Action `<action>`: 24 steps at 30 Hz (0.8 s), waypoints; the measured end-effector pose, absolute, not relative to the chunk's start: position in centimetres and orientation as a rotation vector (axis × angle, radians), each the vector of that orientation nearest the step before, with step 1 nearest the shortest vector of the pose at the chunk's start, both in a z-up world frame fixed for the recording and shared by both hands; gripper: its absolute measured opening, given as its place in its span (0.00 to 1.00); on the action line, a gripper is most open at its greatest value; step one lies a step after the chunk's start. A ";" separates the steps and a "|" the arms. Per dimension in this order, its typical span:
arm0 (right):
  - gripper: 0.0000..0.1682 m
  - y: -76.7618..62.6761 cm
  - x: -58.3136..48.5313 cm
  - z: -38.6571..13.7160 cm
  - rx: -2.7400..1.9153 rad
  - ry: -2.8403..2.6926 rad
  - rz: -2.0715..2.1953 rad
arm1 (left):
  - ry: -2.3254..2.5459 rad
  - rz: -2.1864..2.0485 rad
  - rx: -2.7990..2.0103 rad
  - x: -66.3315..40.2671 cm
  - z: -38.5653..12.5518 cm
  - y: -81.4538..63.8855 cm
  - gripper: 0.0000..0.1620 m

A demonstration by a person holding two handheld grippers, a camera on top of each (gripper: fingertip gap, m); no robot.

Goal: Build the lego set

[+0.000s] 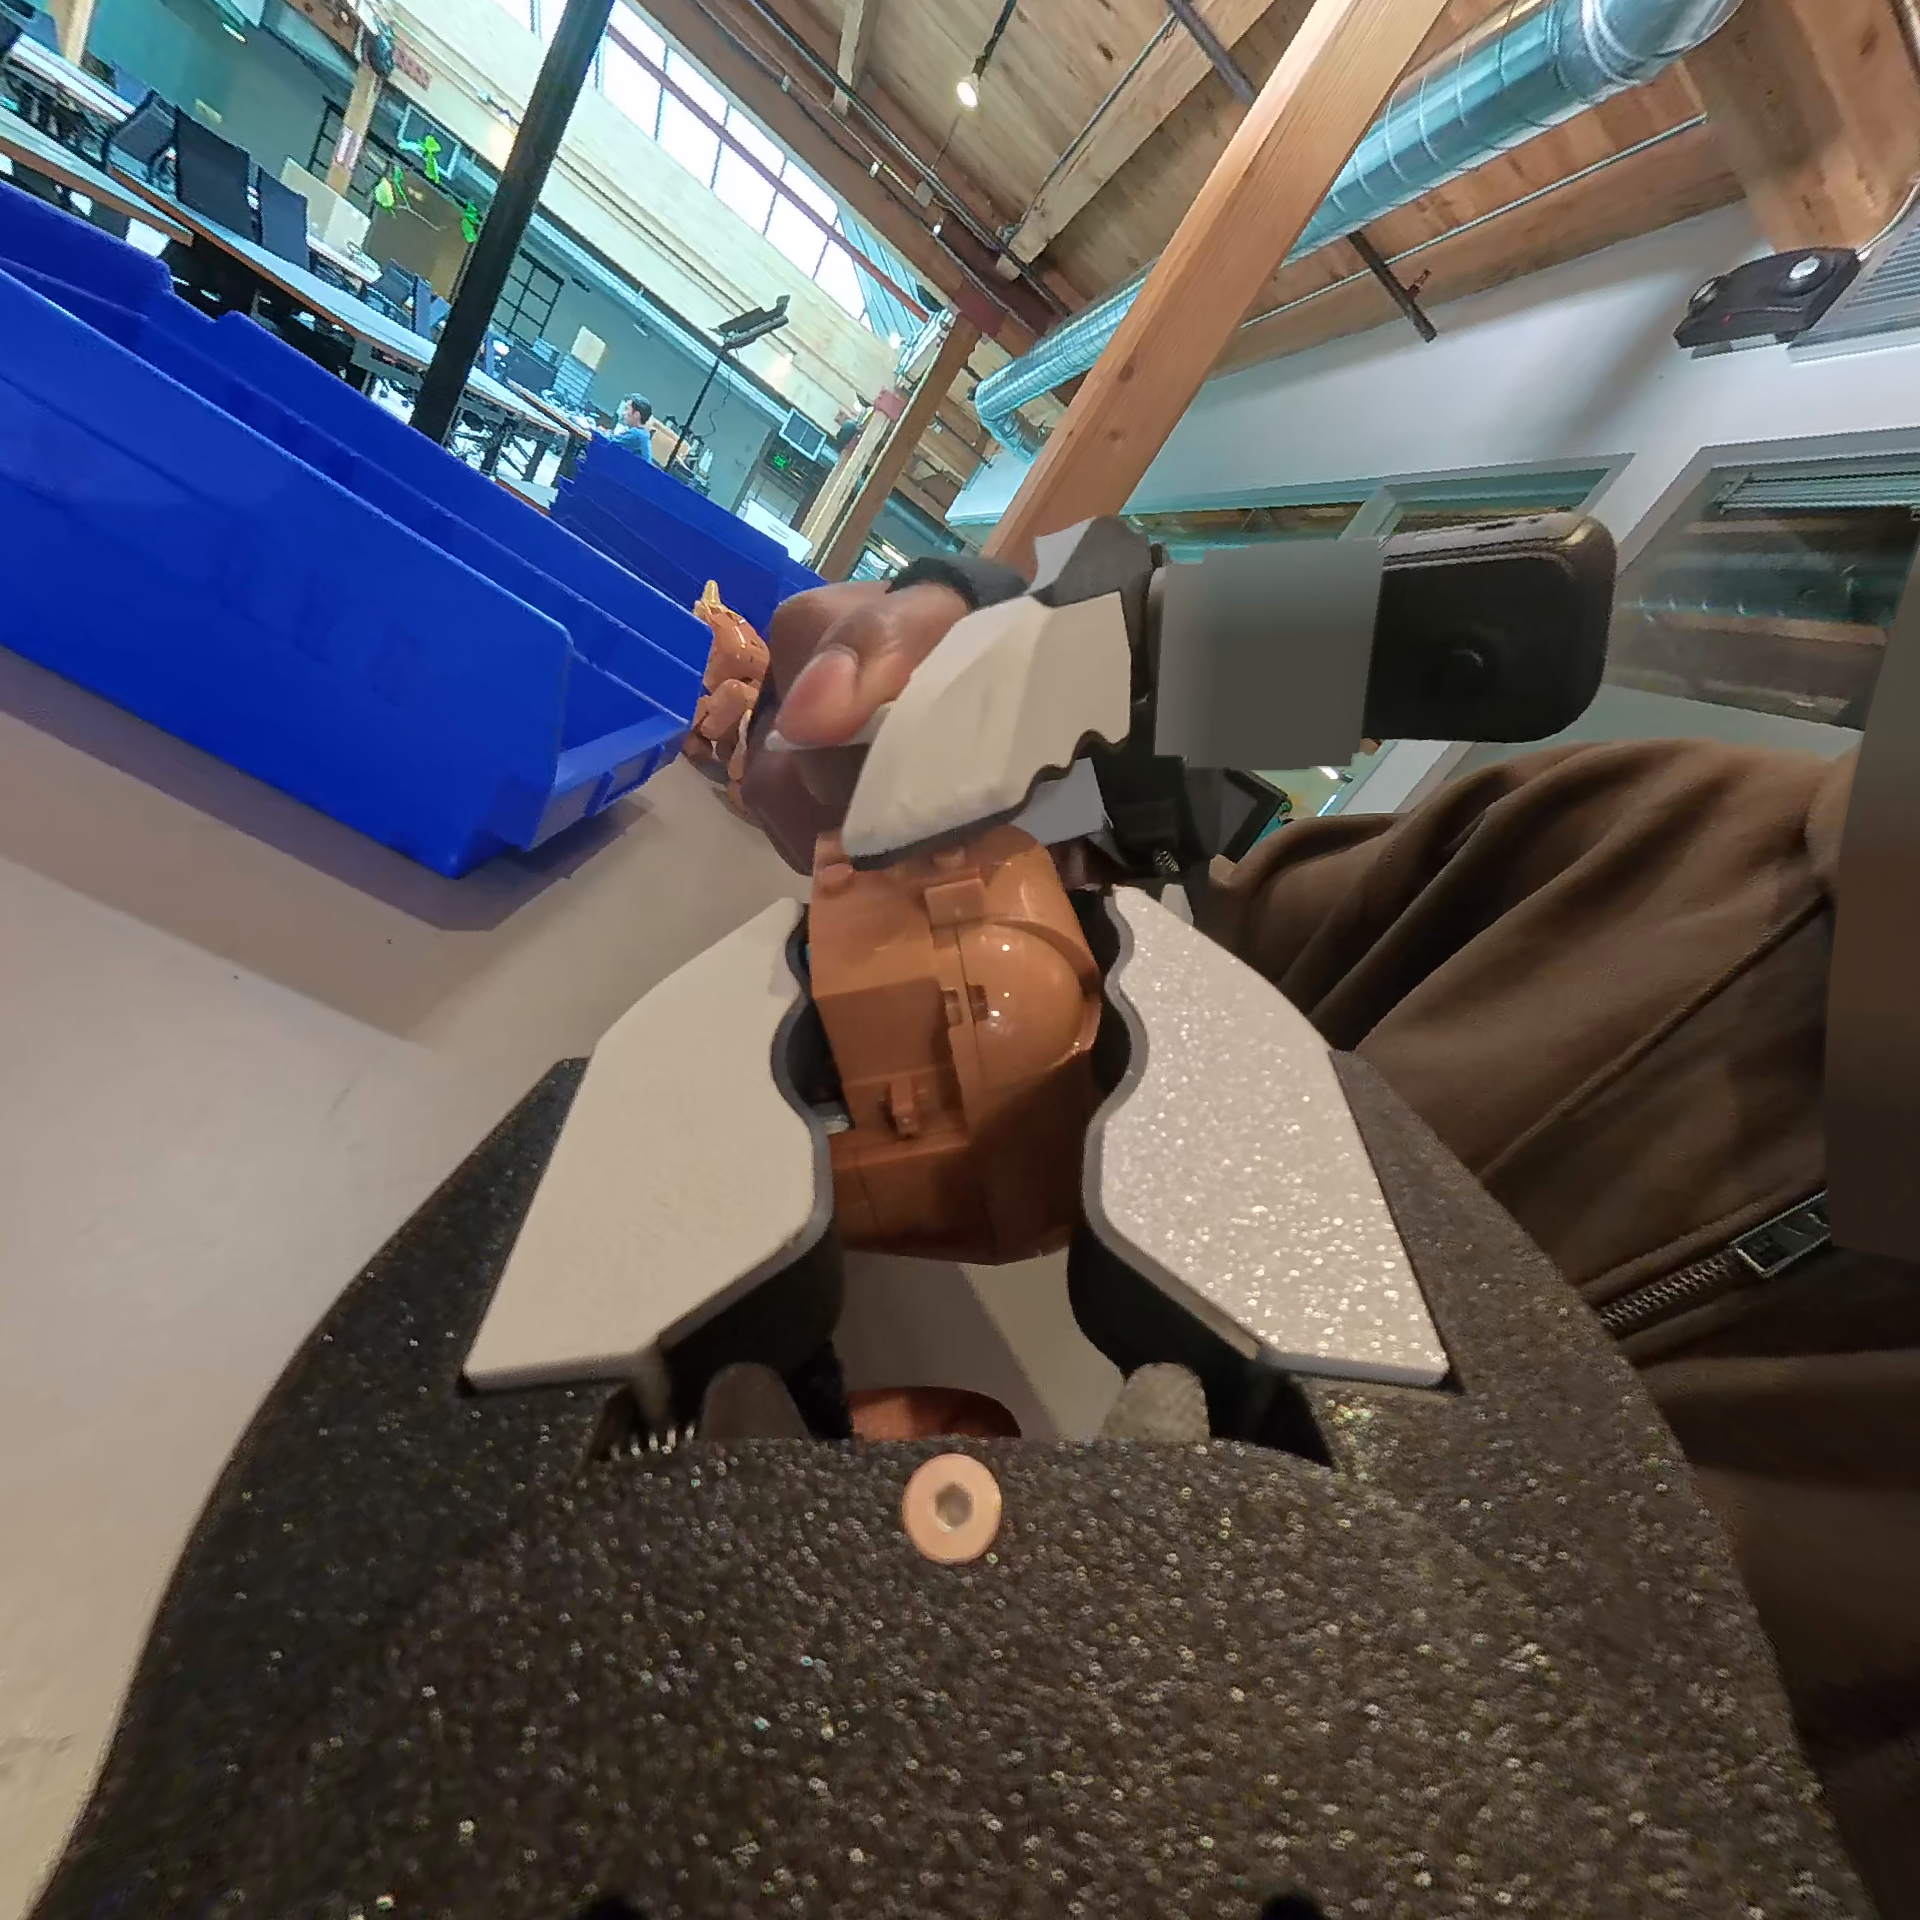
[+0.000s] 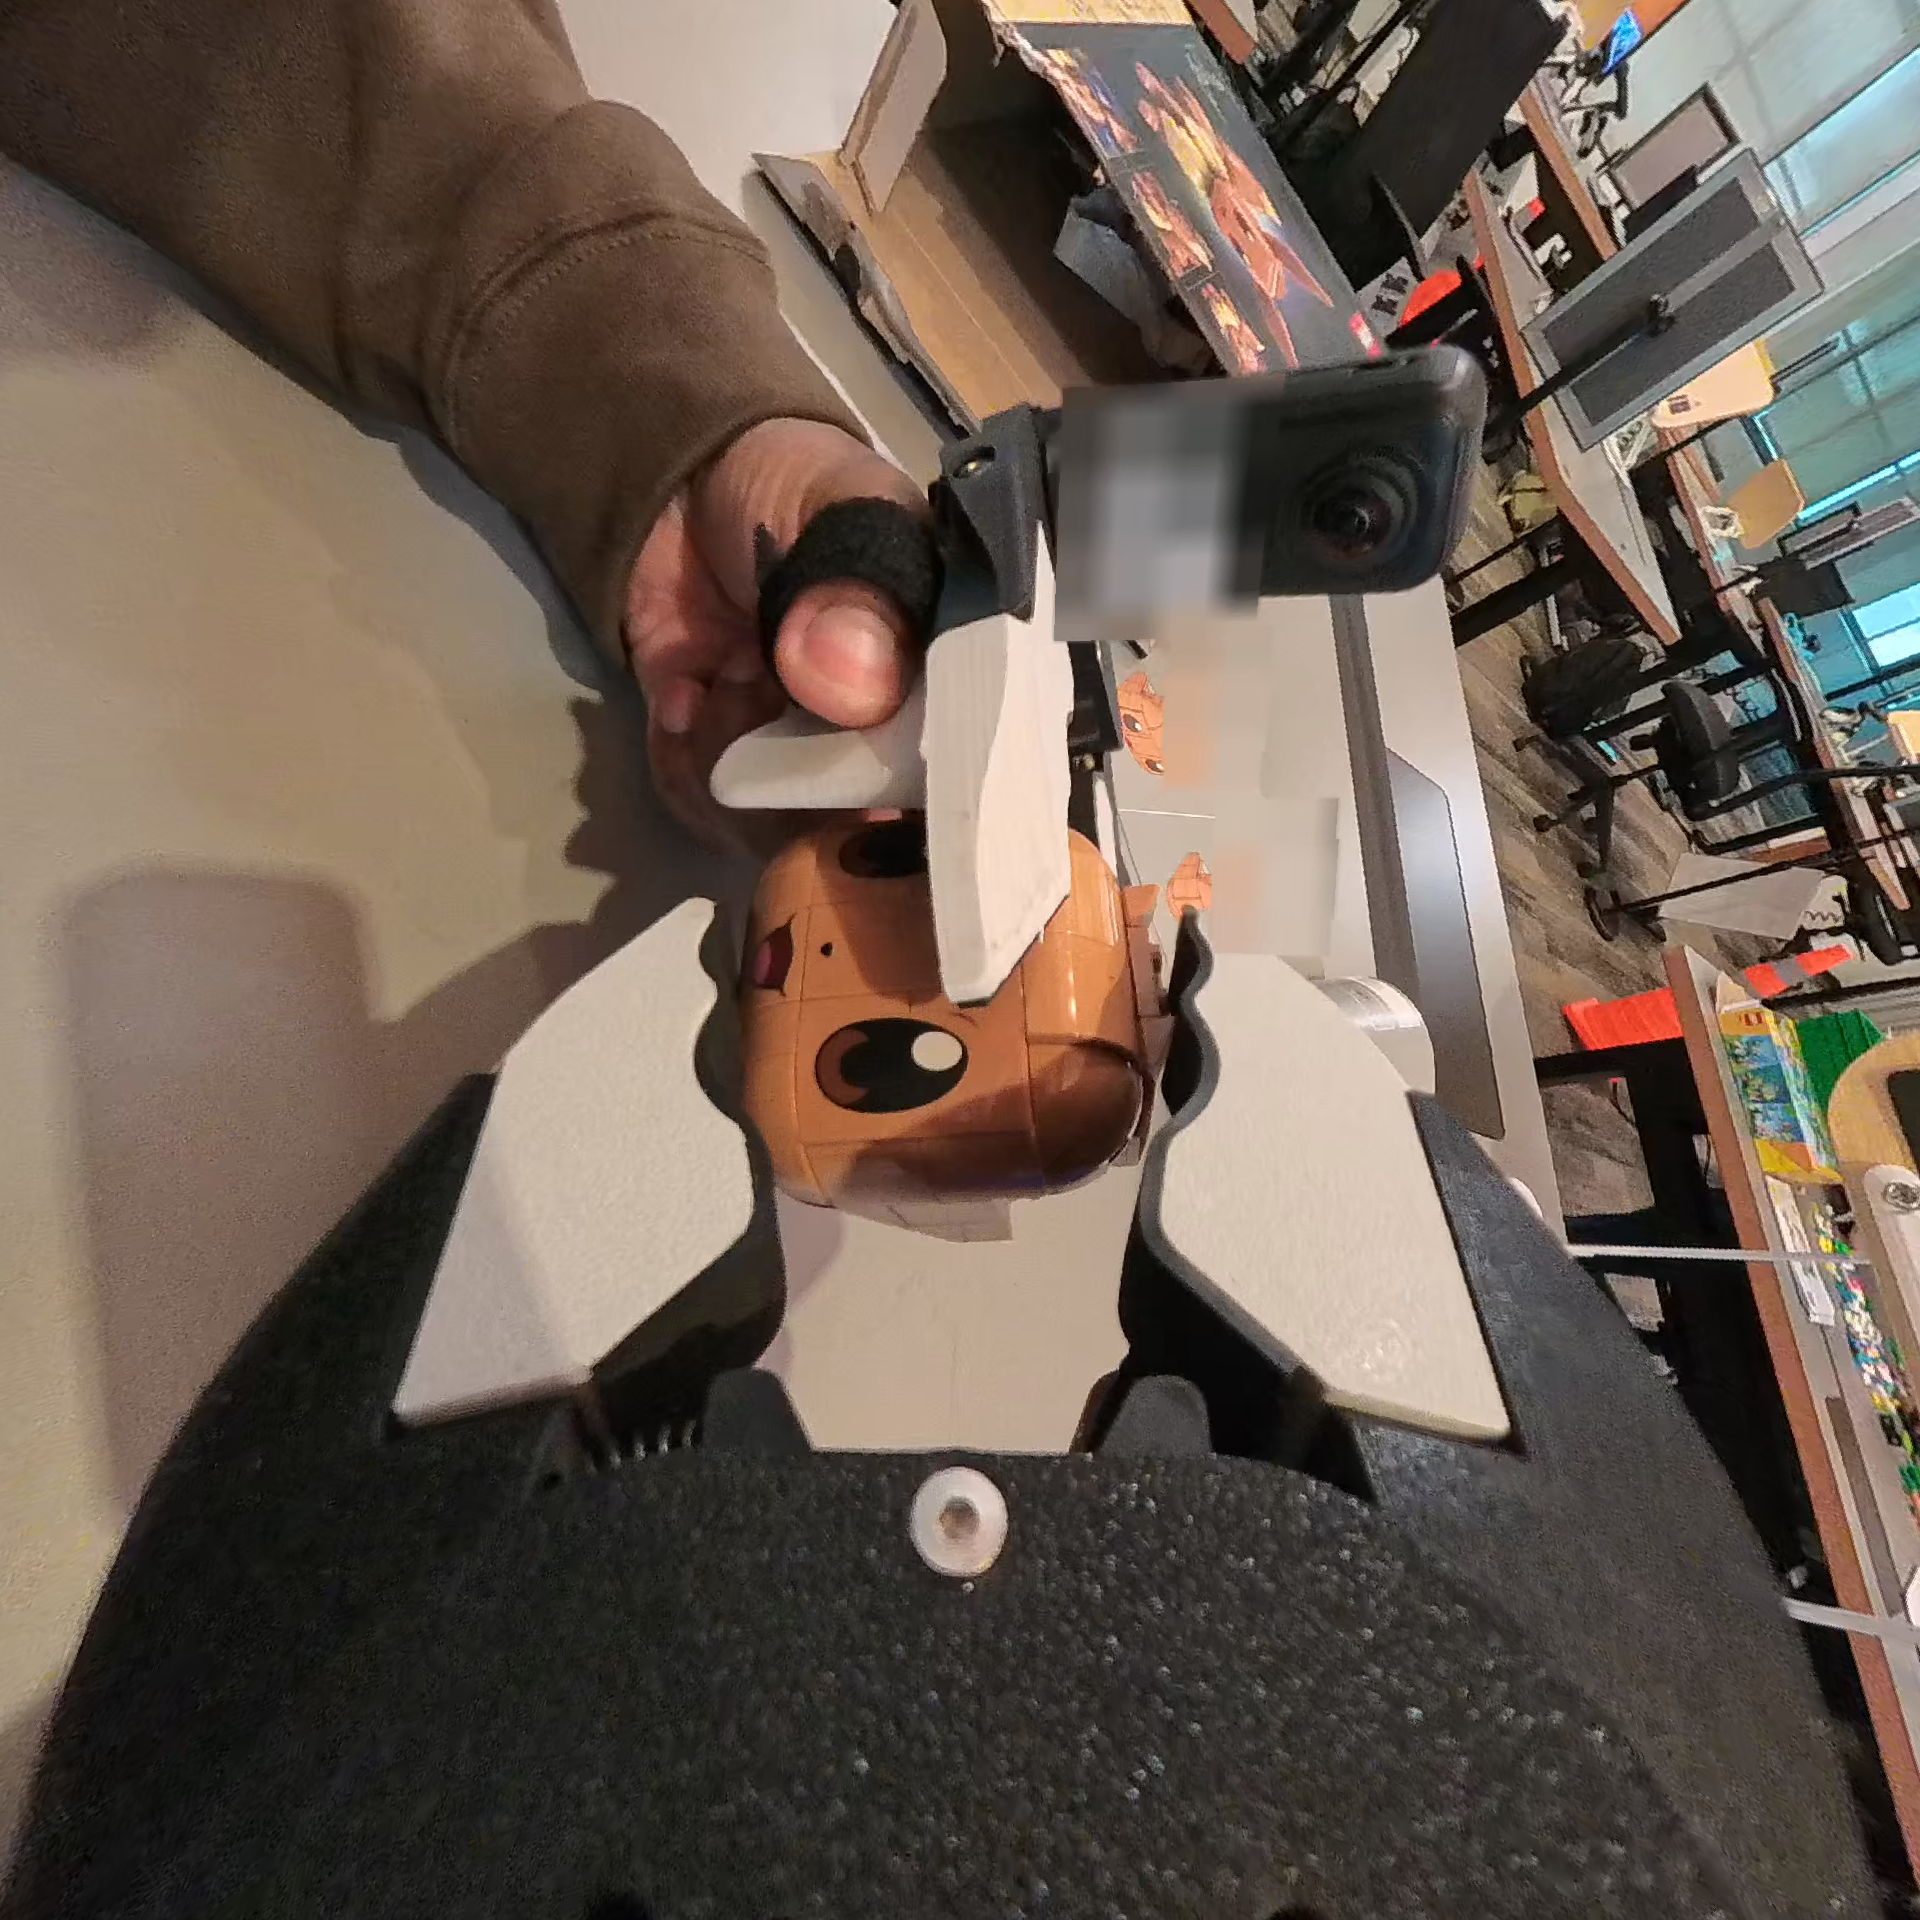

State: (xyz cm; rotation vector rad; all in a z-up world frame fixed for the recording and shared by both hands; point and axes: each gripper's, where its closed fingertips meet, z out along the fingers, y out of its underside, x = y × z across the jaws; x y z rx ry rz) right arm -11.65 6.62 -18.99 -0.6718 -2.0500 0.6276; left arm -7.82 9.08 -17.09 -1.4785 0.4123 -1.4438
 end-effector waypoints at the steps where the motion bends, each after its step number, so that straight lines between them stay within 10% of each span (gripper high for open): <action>1: 0.47 6.6 -11.7 -19.0 -0.668 -2.054 0.626 | 0.411 -1.449 -1.479 -7.8 -17.1 9.1 0.31; 24: 0.47 8.0 -11.2 -19.6 -0.649 -1.746 0.707 | 0.300 -1.585 -1.510 -7.6 -17.9 9.7 0.31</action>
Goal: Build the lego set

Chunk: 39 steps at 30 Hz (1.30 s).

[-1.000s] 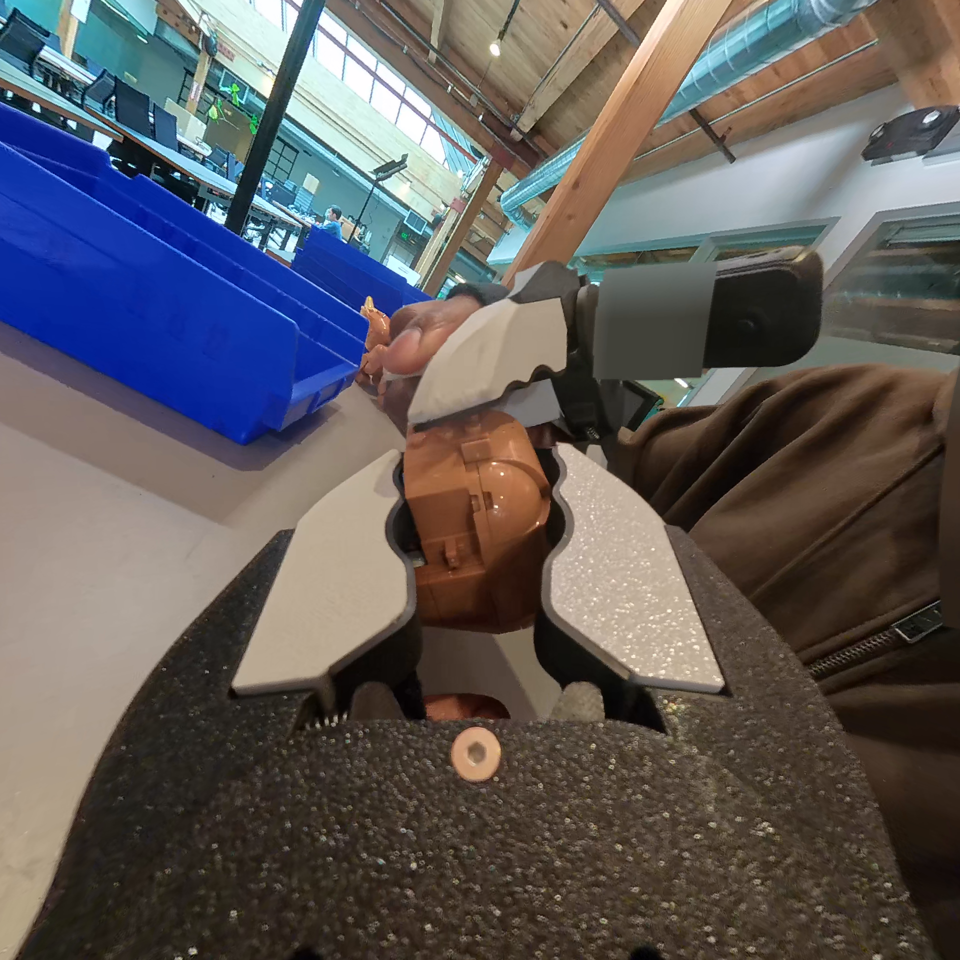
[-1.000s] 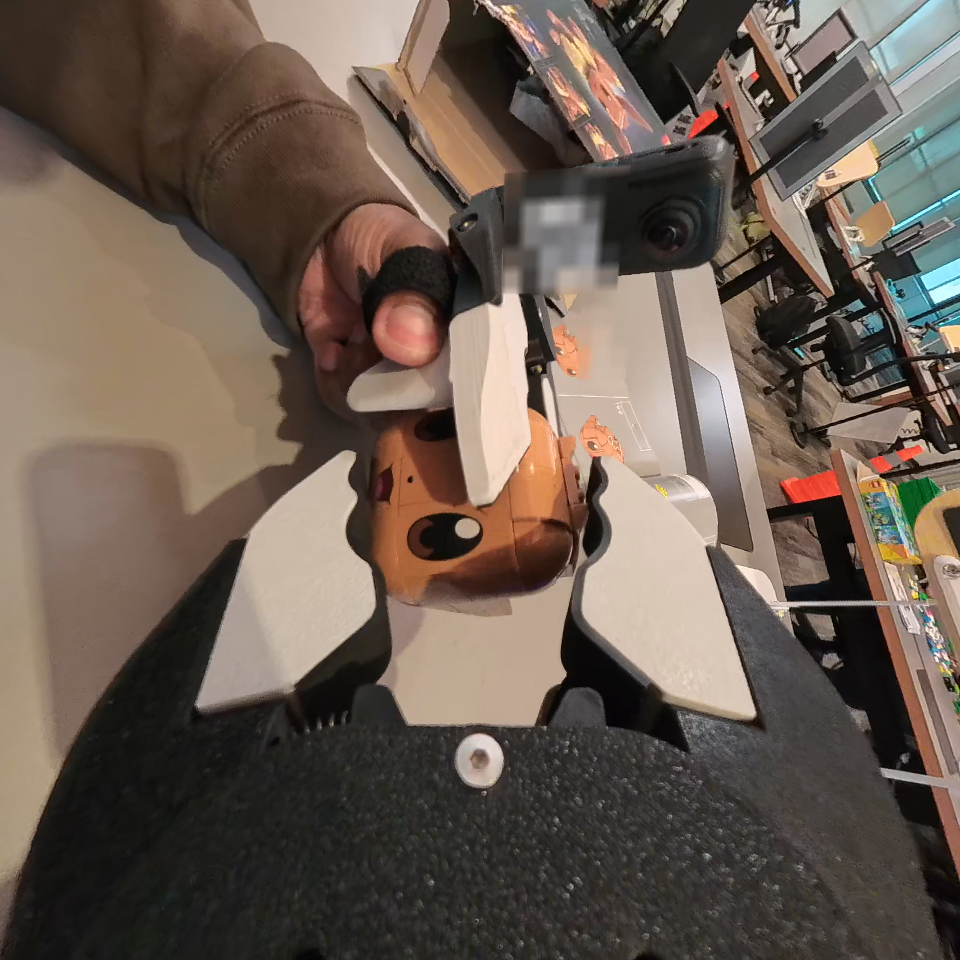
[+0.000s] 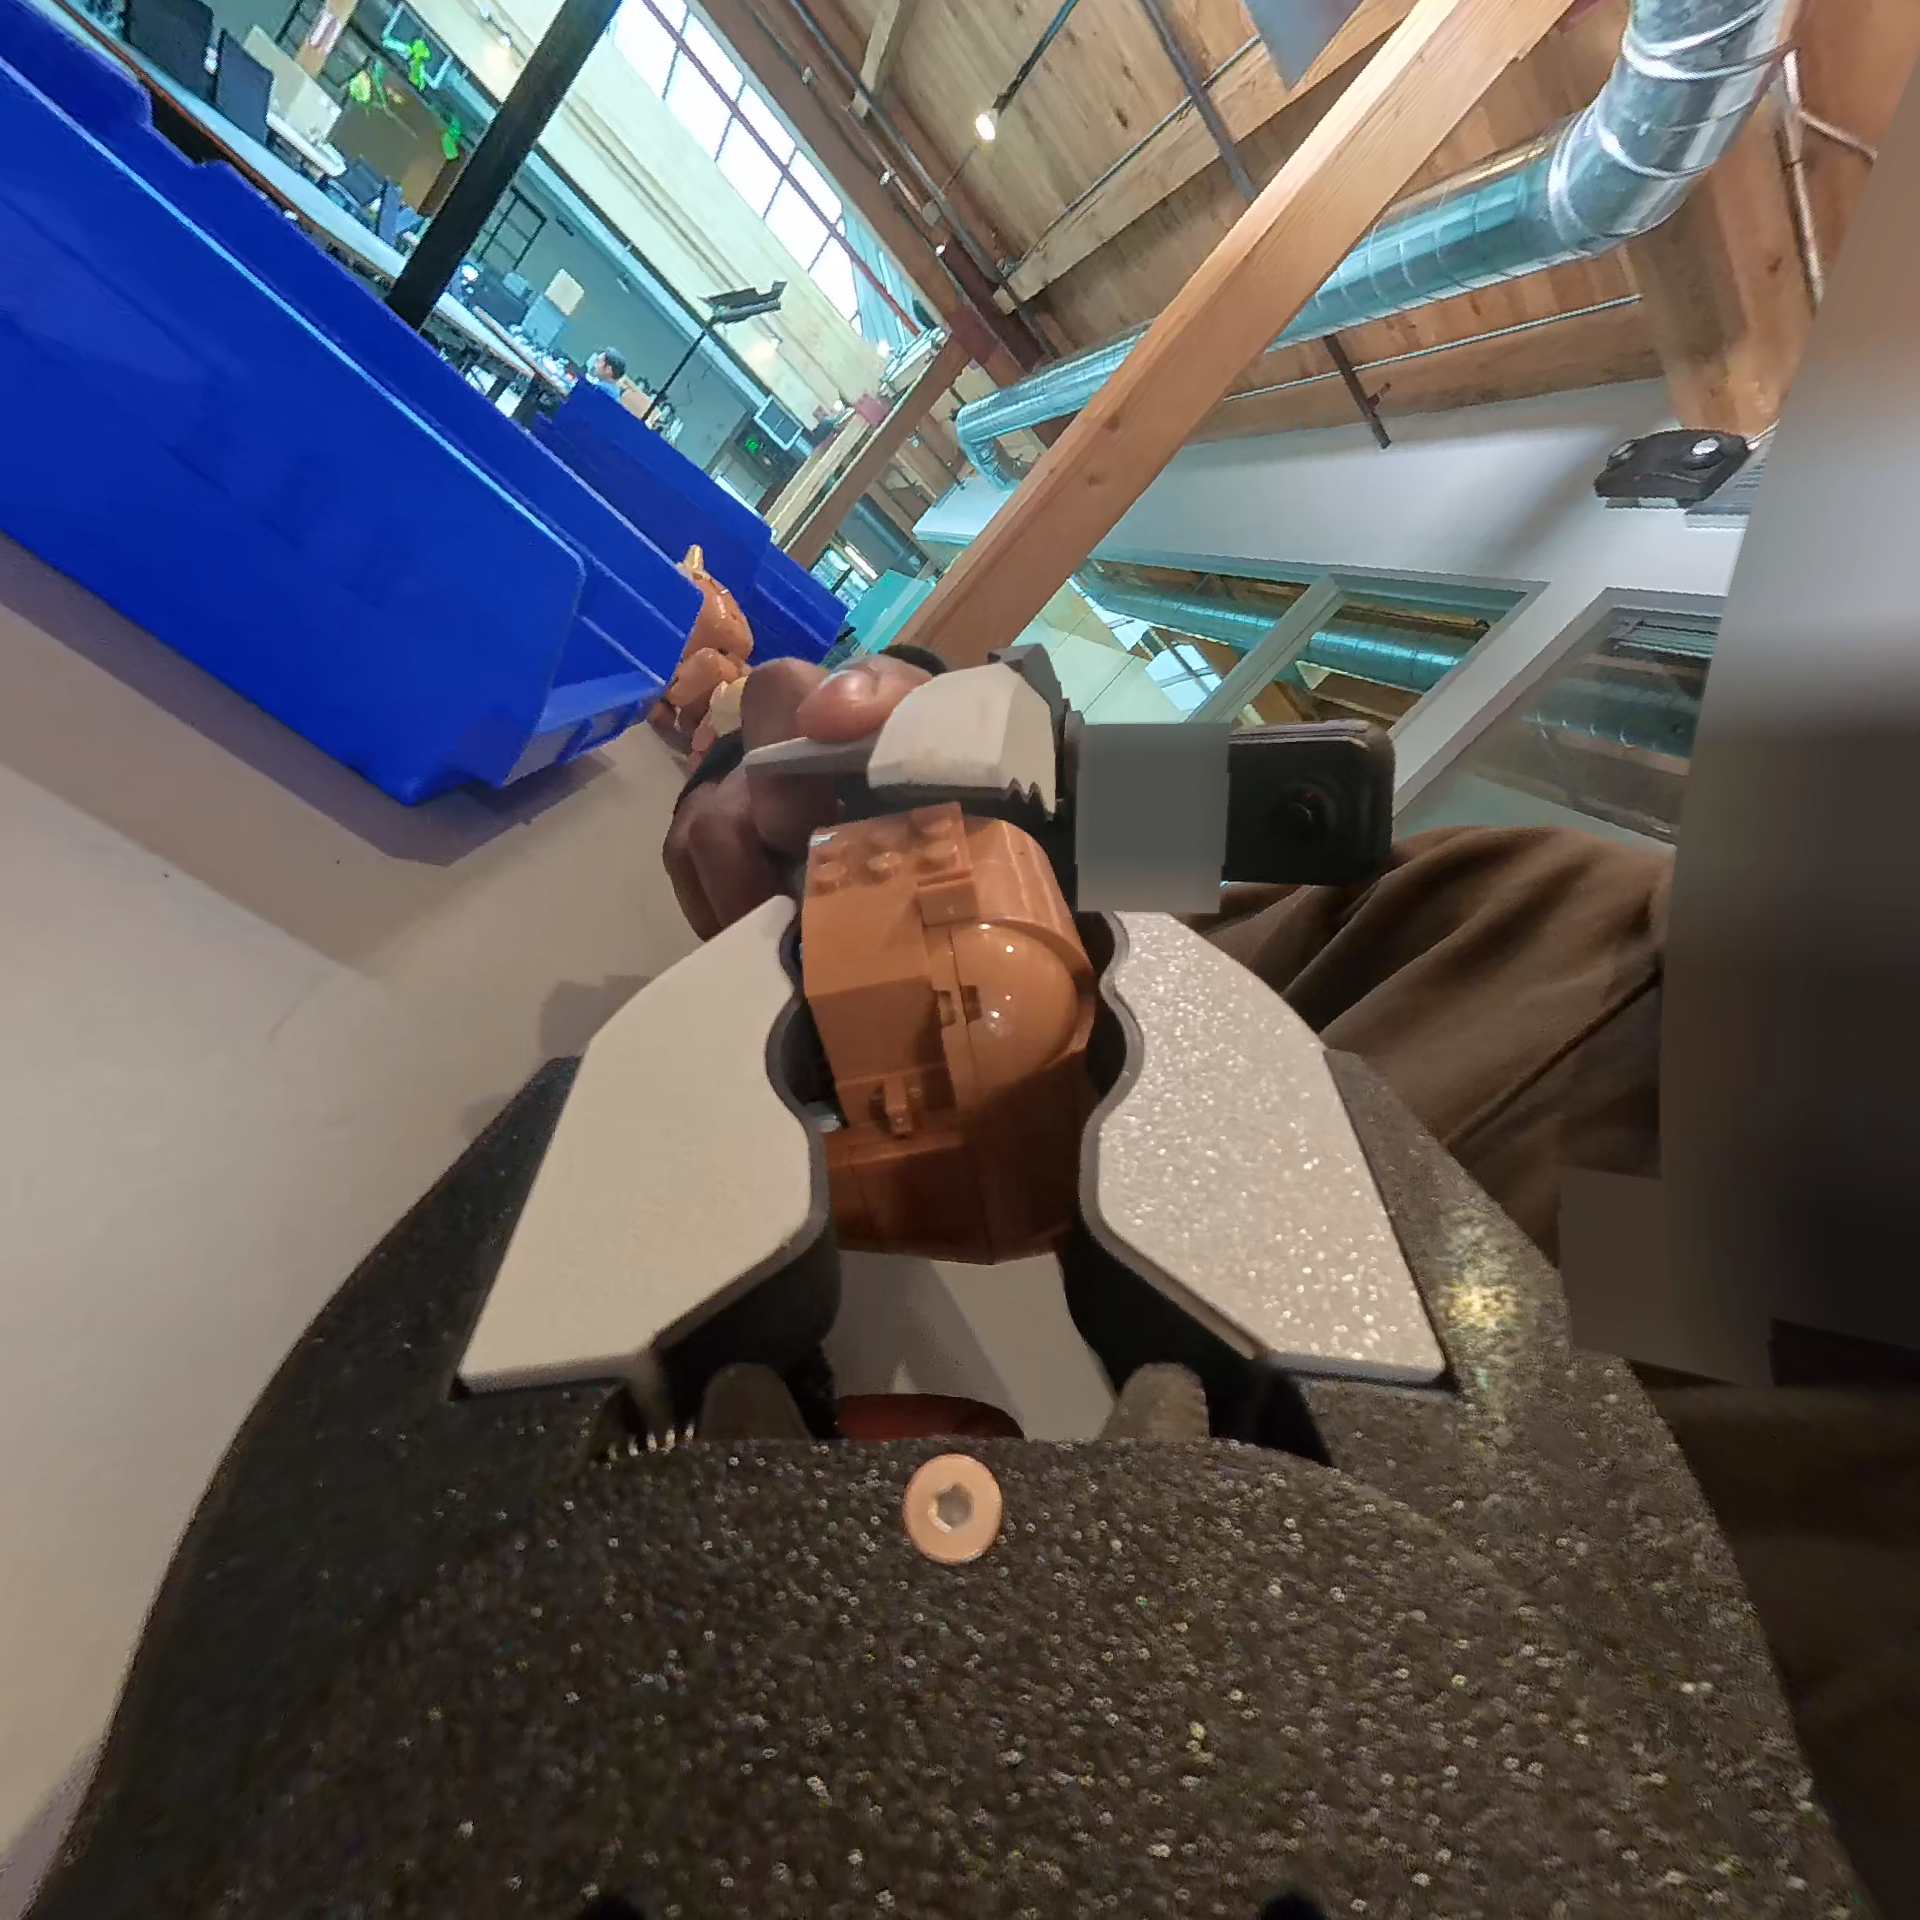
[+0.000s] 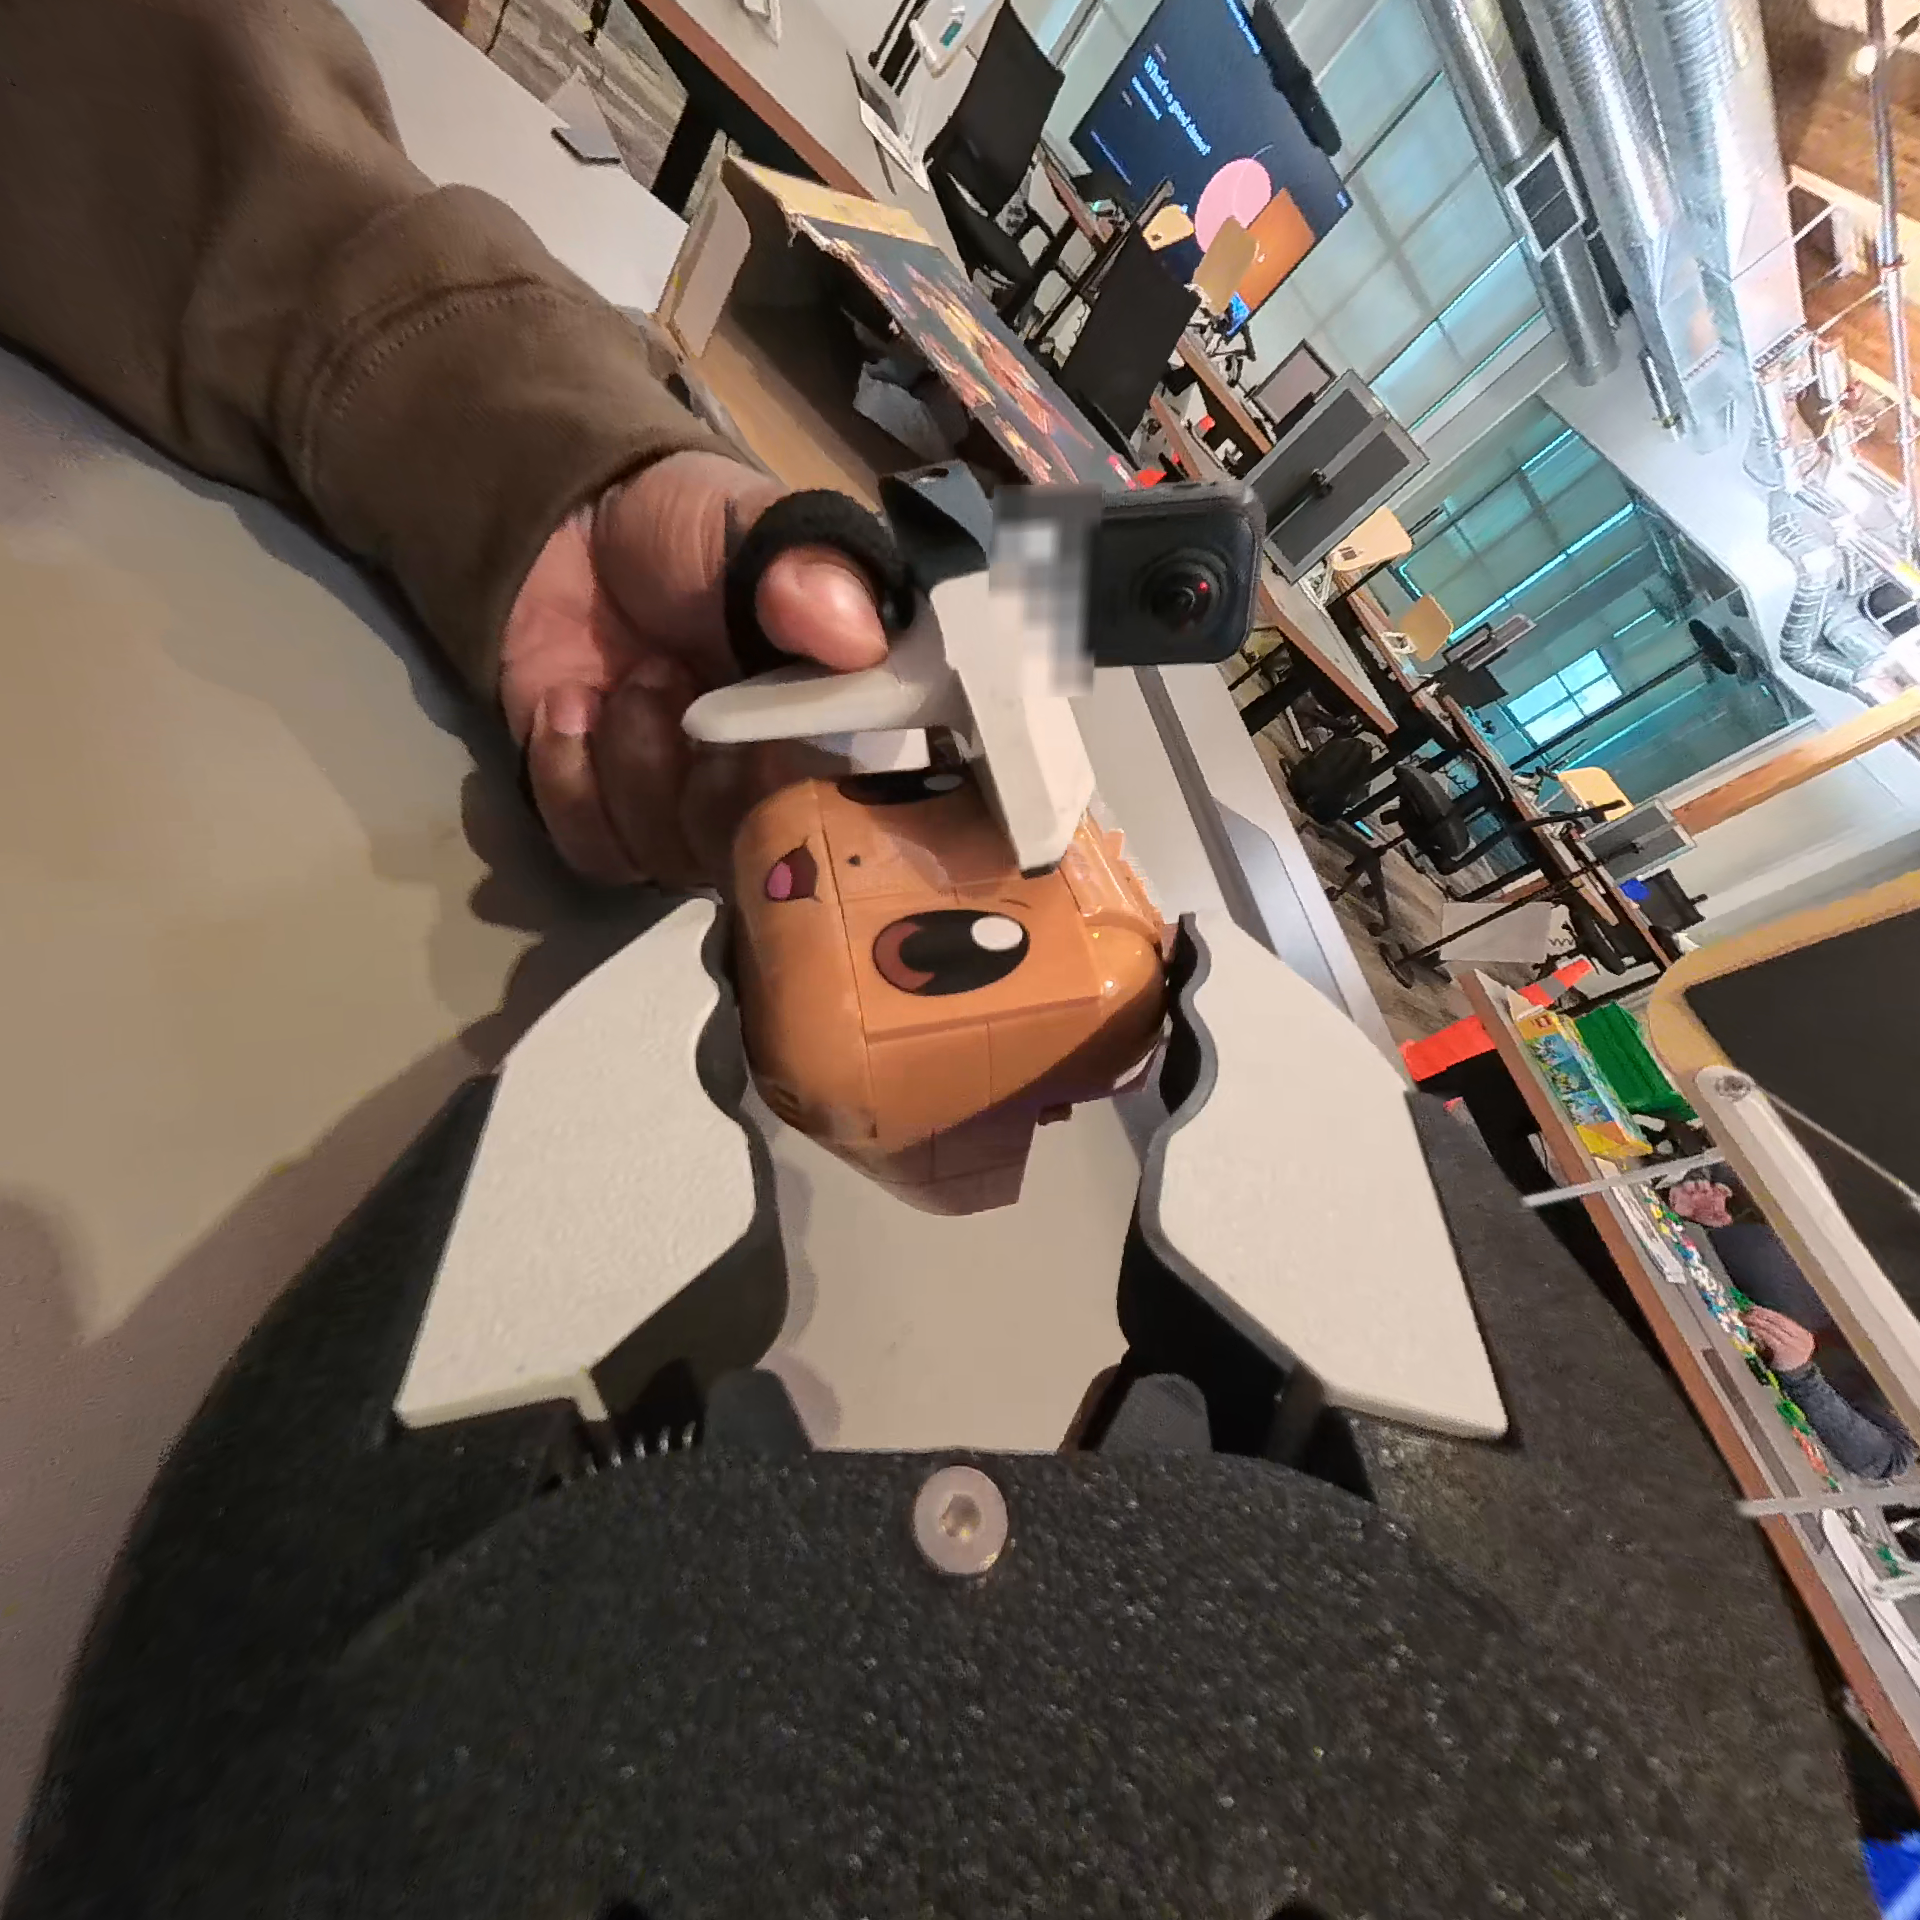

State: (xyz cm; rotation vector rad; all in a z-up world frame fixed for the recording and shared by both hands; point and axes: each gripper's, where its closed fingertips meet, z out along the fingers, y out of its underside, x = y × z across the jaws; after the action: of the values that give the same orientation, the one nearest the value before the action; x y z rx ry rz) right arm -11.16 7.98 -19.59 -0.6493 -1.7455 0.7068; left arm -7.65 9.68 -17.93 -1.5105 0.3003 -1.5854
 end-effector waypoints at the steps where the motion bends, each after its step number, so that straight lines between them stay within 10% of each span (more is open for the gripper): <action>1: 0.47 8.1 -11.1 -19.7 -0.651 -1.742 0.707 | 0.299 -1.579 -1.526 -7.6 -18.1 9.8 0.31; 29: 0.47 7.9 -11.3 -20.7 -0.559 -1.651 0.687 | 0.515 -1.233 -1.716 -6.2 -20.9 9.9 0.40; 39: 0.48 9.4 -9.1 -21.4 -0.817 -1.788 1.012 | 0.639 -0.476 -1.751 -9.9 -21.9 12.7 0.39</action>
State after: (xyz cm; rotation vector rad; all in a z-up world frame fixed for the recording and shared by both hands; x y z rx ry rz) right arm -9.14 9.40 -21.36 -0.8171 -1.7875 1.0120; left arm -9.93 12.69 -21.86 -1.7507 0.6390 -0.4761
